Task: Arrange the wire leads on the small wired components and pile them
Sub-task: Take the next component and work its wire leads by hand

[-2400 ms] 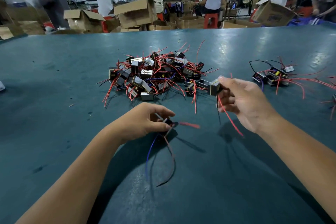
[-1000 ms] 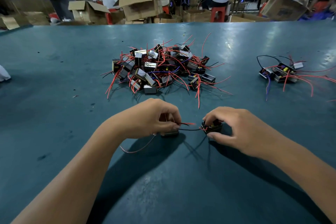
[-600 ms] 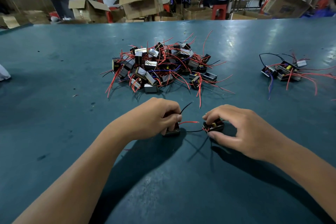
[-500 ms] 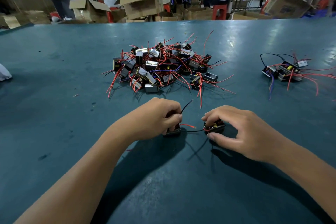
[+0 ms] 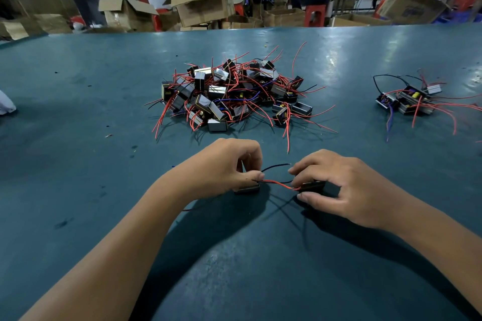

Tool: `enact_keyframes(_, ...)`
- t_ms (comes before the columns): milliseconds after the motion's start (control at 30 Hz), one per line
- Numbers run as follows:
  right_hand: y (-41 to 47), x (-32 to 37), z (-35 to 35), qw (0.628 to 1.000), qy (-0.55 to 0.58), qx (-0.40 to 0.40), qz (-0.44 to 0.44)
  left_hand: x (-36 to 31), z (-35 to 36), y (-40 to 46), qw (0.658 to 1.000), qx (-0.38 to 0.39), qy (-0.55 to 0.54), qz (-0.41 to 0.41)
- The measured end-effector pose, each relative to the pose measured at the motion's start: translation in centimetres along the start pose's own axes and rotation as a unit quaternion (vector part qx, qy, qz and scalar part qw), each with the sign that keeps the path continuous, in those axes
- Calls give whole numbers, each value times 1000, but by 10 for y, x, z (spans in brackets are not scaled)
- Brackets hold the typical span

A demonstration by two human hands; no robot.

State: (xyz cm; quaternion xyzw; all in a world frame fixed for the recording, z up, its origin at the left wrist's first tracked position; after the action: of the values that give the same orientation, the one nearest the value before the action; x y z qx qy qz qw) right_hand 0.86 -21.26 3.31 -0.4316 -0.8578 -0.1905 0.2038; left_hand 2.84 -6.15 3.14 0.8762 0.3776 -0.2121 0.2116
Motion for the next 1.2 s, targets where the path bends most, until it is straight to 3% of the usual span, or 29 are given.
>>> enact_keyframes(267,-1,0,-5,999,-45,4,-15,2,9,-4,998,45,-50,2)
enact_keyframes(600,1,-17,-17,997,-69,-22,29,3,6,-10,995,63,-83,-10)
enact_keyframes(933,1,-26,-23,996,-69,-30,50,17,-7,-11,996,-5,-53,-72)
enact_keyframes(1200,1,-25,-32,997,-40,-53,37,12,4,-14,992,56,-103,-56)
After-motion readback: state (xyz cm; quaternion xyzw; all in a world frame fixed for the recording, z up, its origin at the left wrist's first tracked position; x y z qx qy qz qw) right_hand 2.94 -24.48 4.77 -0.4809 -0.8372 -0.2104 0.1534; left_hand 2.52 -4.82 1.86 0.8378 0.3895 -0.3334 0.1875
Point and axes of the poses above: each hand's wrist, its own y-axis towards the middle knuckle, its own z-axis out of the palm, x = y × z, the point moved 10 cm from there along y, towards the middle knuckle, and after that the axes turned 15 degrees about z, right-handed, at the moved point
